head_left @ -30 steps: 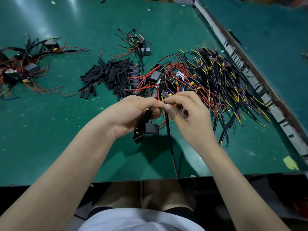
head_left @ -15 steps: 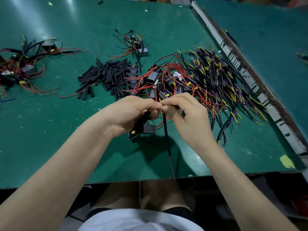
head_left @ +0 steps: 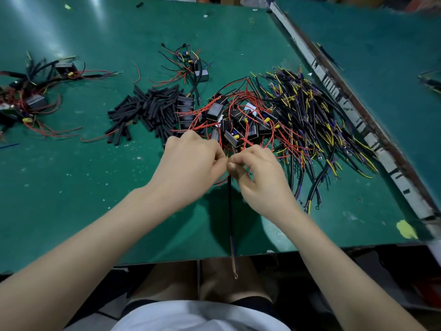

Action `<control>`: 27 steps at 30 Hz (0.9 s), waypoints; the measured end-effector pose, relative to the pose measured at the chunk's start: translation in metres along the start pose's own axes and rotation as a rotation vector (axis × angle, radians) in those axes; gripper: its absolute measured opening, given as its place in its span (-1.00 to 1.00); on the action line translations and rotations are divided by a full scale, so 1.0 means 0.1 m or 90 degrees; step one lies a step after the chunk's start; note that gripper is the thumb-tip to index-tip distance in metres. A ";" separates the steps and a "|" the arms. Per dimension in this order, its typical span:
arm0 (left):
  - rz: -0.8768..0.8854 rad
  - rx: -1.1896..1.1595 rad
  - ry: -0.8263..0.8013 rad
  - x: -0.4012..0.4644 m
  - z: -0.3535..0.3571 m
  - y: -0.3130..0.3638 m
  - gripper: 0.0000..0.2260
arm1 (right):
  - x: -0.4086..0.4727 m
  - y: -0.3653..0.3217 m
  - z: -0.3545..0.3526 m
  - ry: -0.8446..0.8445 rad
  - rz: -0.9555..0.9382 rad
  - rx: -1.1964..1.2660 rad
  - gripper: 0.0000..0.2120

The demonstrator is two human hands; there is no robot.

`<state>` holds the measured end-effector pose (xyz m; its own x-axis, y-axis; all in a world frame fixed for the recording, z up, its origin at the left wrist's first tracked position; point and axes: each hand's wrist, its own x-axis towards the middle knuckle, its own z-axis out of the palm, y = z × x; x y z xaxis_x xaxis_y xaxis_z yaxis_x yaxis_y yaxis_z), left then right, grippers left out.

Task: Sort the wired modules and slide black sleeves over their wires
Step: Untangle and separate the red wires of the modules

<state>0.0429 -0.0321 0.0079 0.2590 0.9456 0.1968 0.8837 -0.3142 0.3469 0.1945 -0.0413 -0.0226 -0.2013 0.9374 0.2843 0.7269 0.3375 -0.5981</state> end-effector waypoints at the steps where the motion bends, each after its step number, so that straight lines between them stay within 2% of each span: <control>1: 0.024 -0.002 0.000 -0.03 0.00 -0.02 -0.83 | 0.01 0.00 -0.03 -0.030 0.002 -0.003 -0.89; 5: 0.170 0.089 0.011 -0.12 -0.03 -0.09 -0.66 | 0.08 0.00 -0.13 -0.163 0.061 -0.011 -0.91; 8: 0.227 0.129 0.003 -0.16 -0.07 -0.12 -0.65 | 0.17 -0.01 -0.21 -0.271 0.065 -0.017 -0.91; 11: 0.200 0.088 -0.023 -0.16 -0.09 -0.13 -0.70 | 0.27 -0.05 -0.29 -0.381 0.091 0.060 -0.86; 14: 0.094 -0.071 -0.031 -0.15 -0.10 -0.13 -0.83 | 0.29 -0.12 -0.38 -0.441 0.136 0.144 -0.81; 15: 0.066 -0.125 -0.038 -0.15 -0.10 -0.15 -0.88 | 0.29 -0.12 -0.38 -0.434 0.118 0.122 -0.81; 18: -0.032 -0.310 -0.073 -0.15 -0.12 -0.20 -0.84 | 0.28 -0.13 -0.35 -0.353 0.019 -0.006 -0.84; 22: -0.119 -0.528 -0.090 -0.16 -0.12 -0.22 -0.90 | 0.25 -0.19 -0.30 -0.271 0.045 0.053 -0.74; 27: -0.154 -0.611 -0.083 -0.18 -0.09 -0.22 -0.92 | 0.22 -0.21 -0.25 -0.184 0.060 0.110 -0.74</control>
<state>0.0152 -0.0433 0.0049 0.2056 0.9769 -0.0589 0.2439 0.0071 0.9698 0.1913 -0.0302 0.0150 -0.3343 0.9424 0.0134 0.6342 0.2354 -0.7365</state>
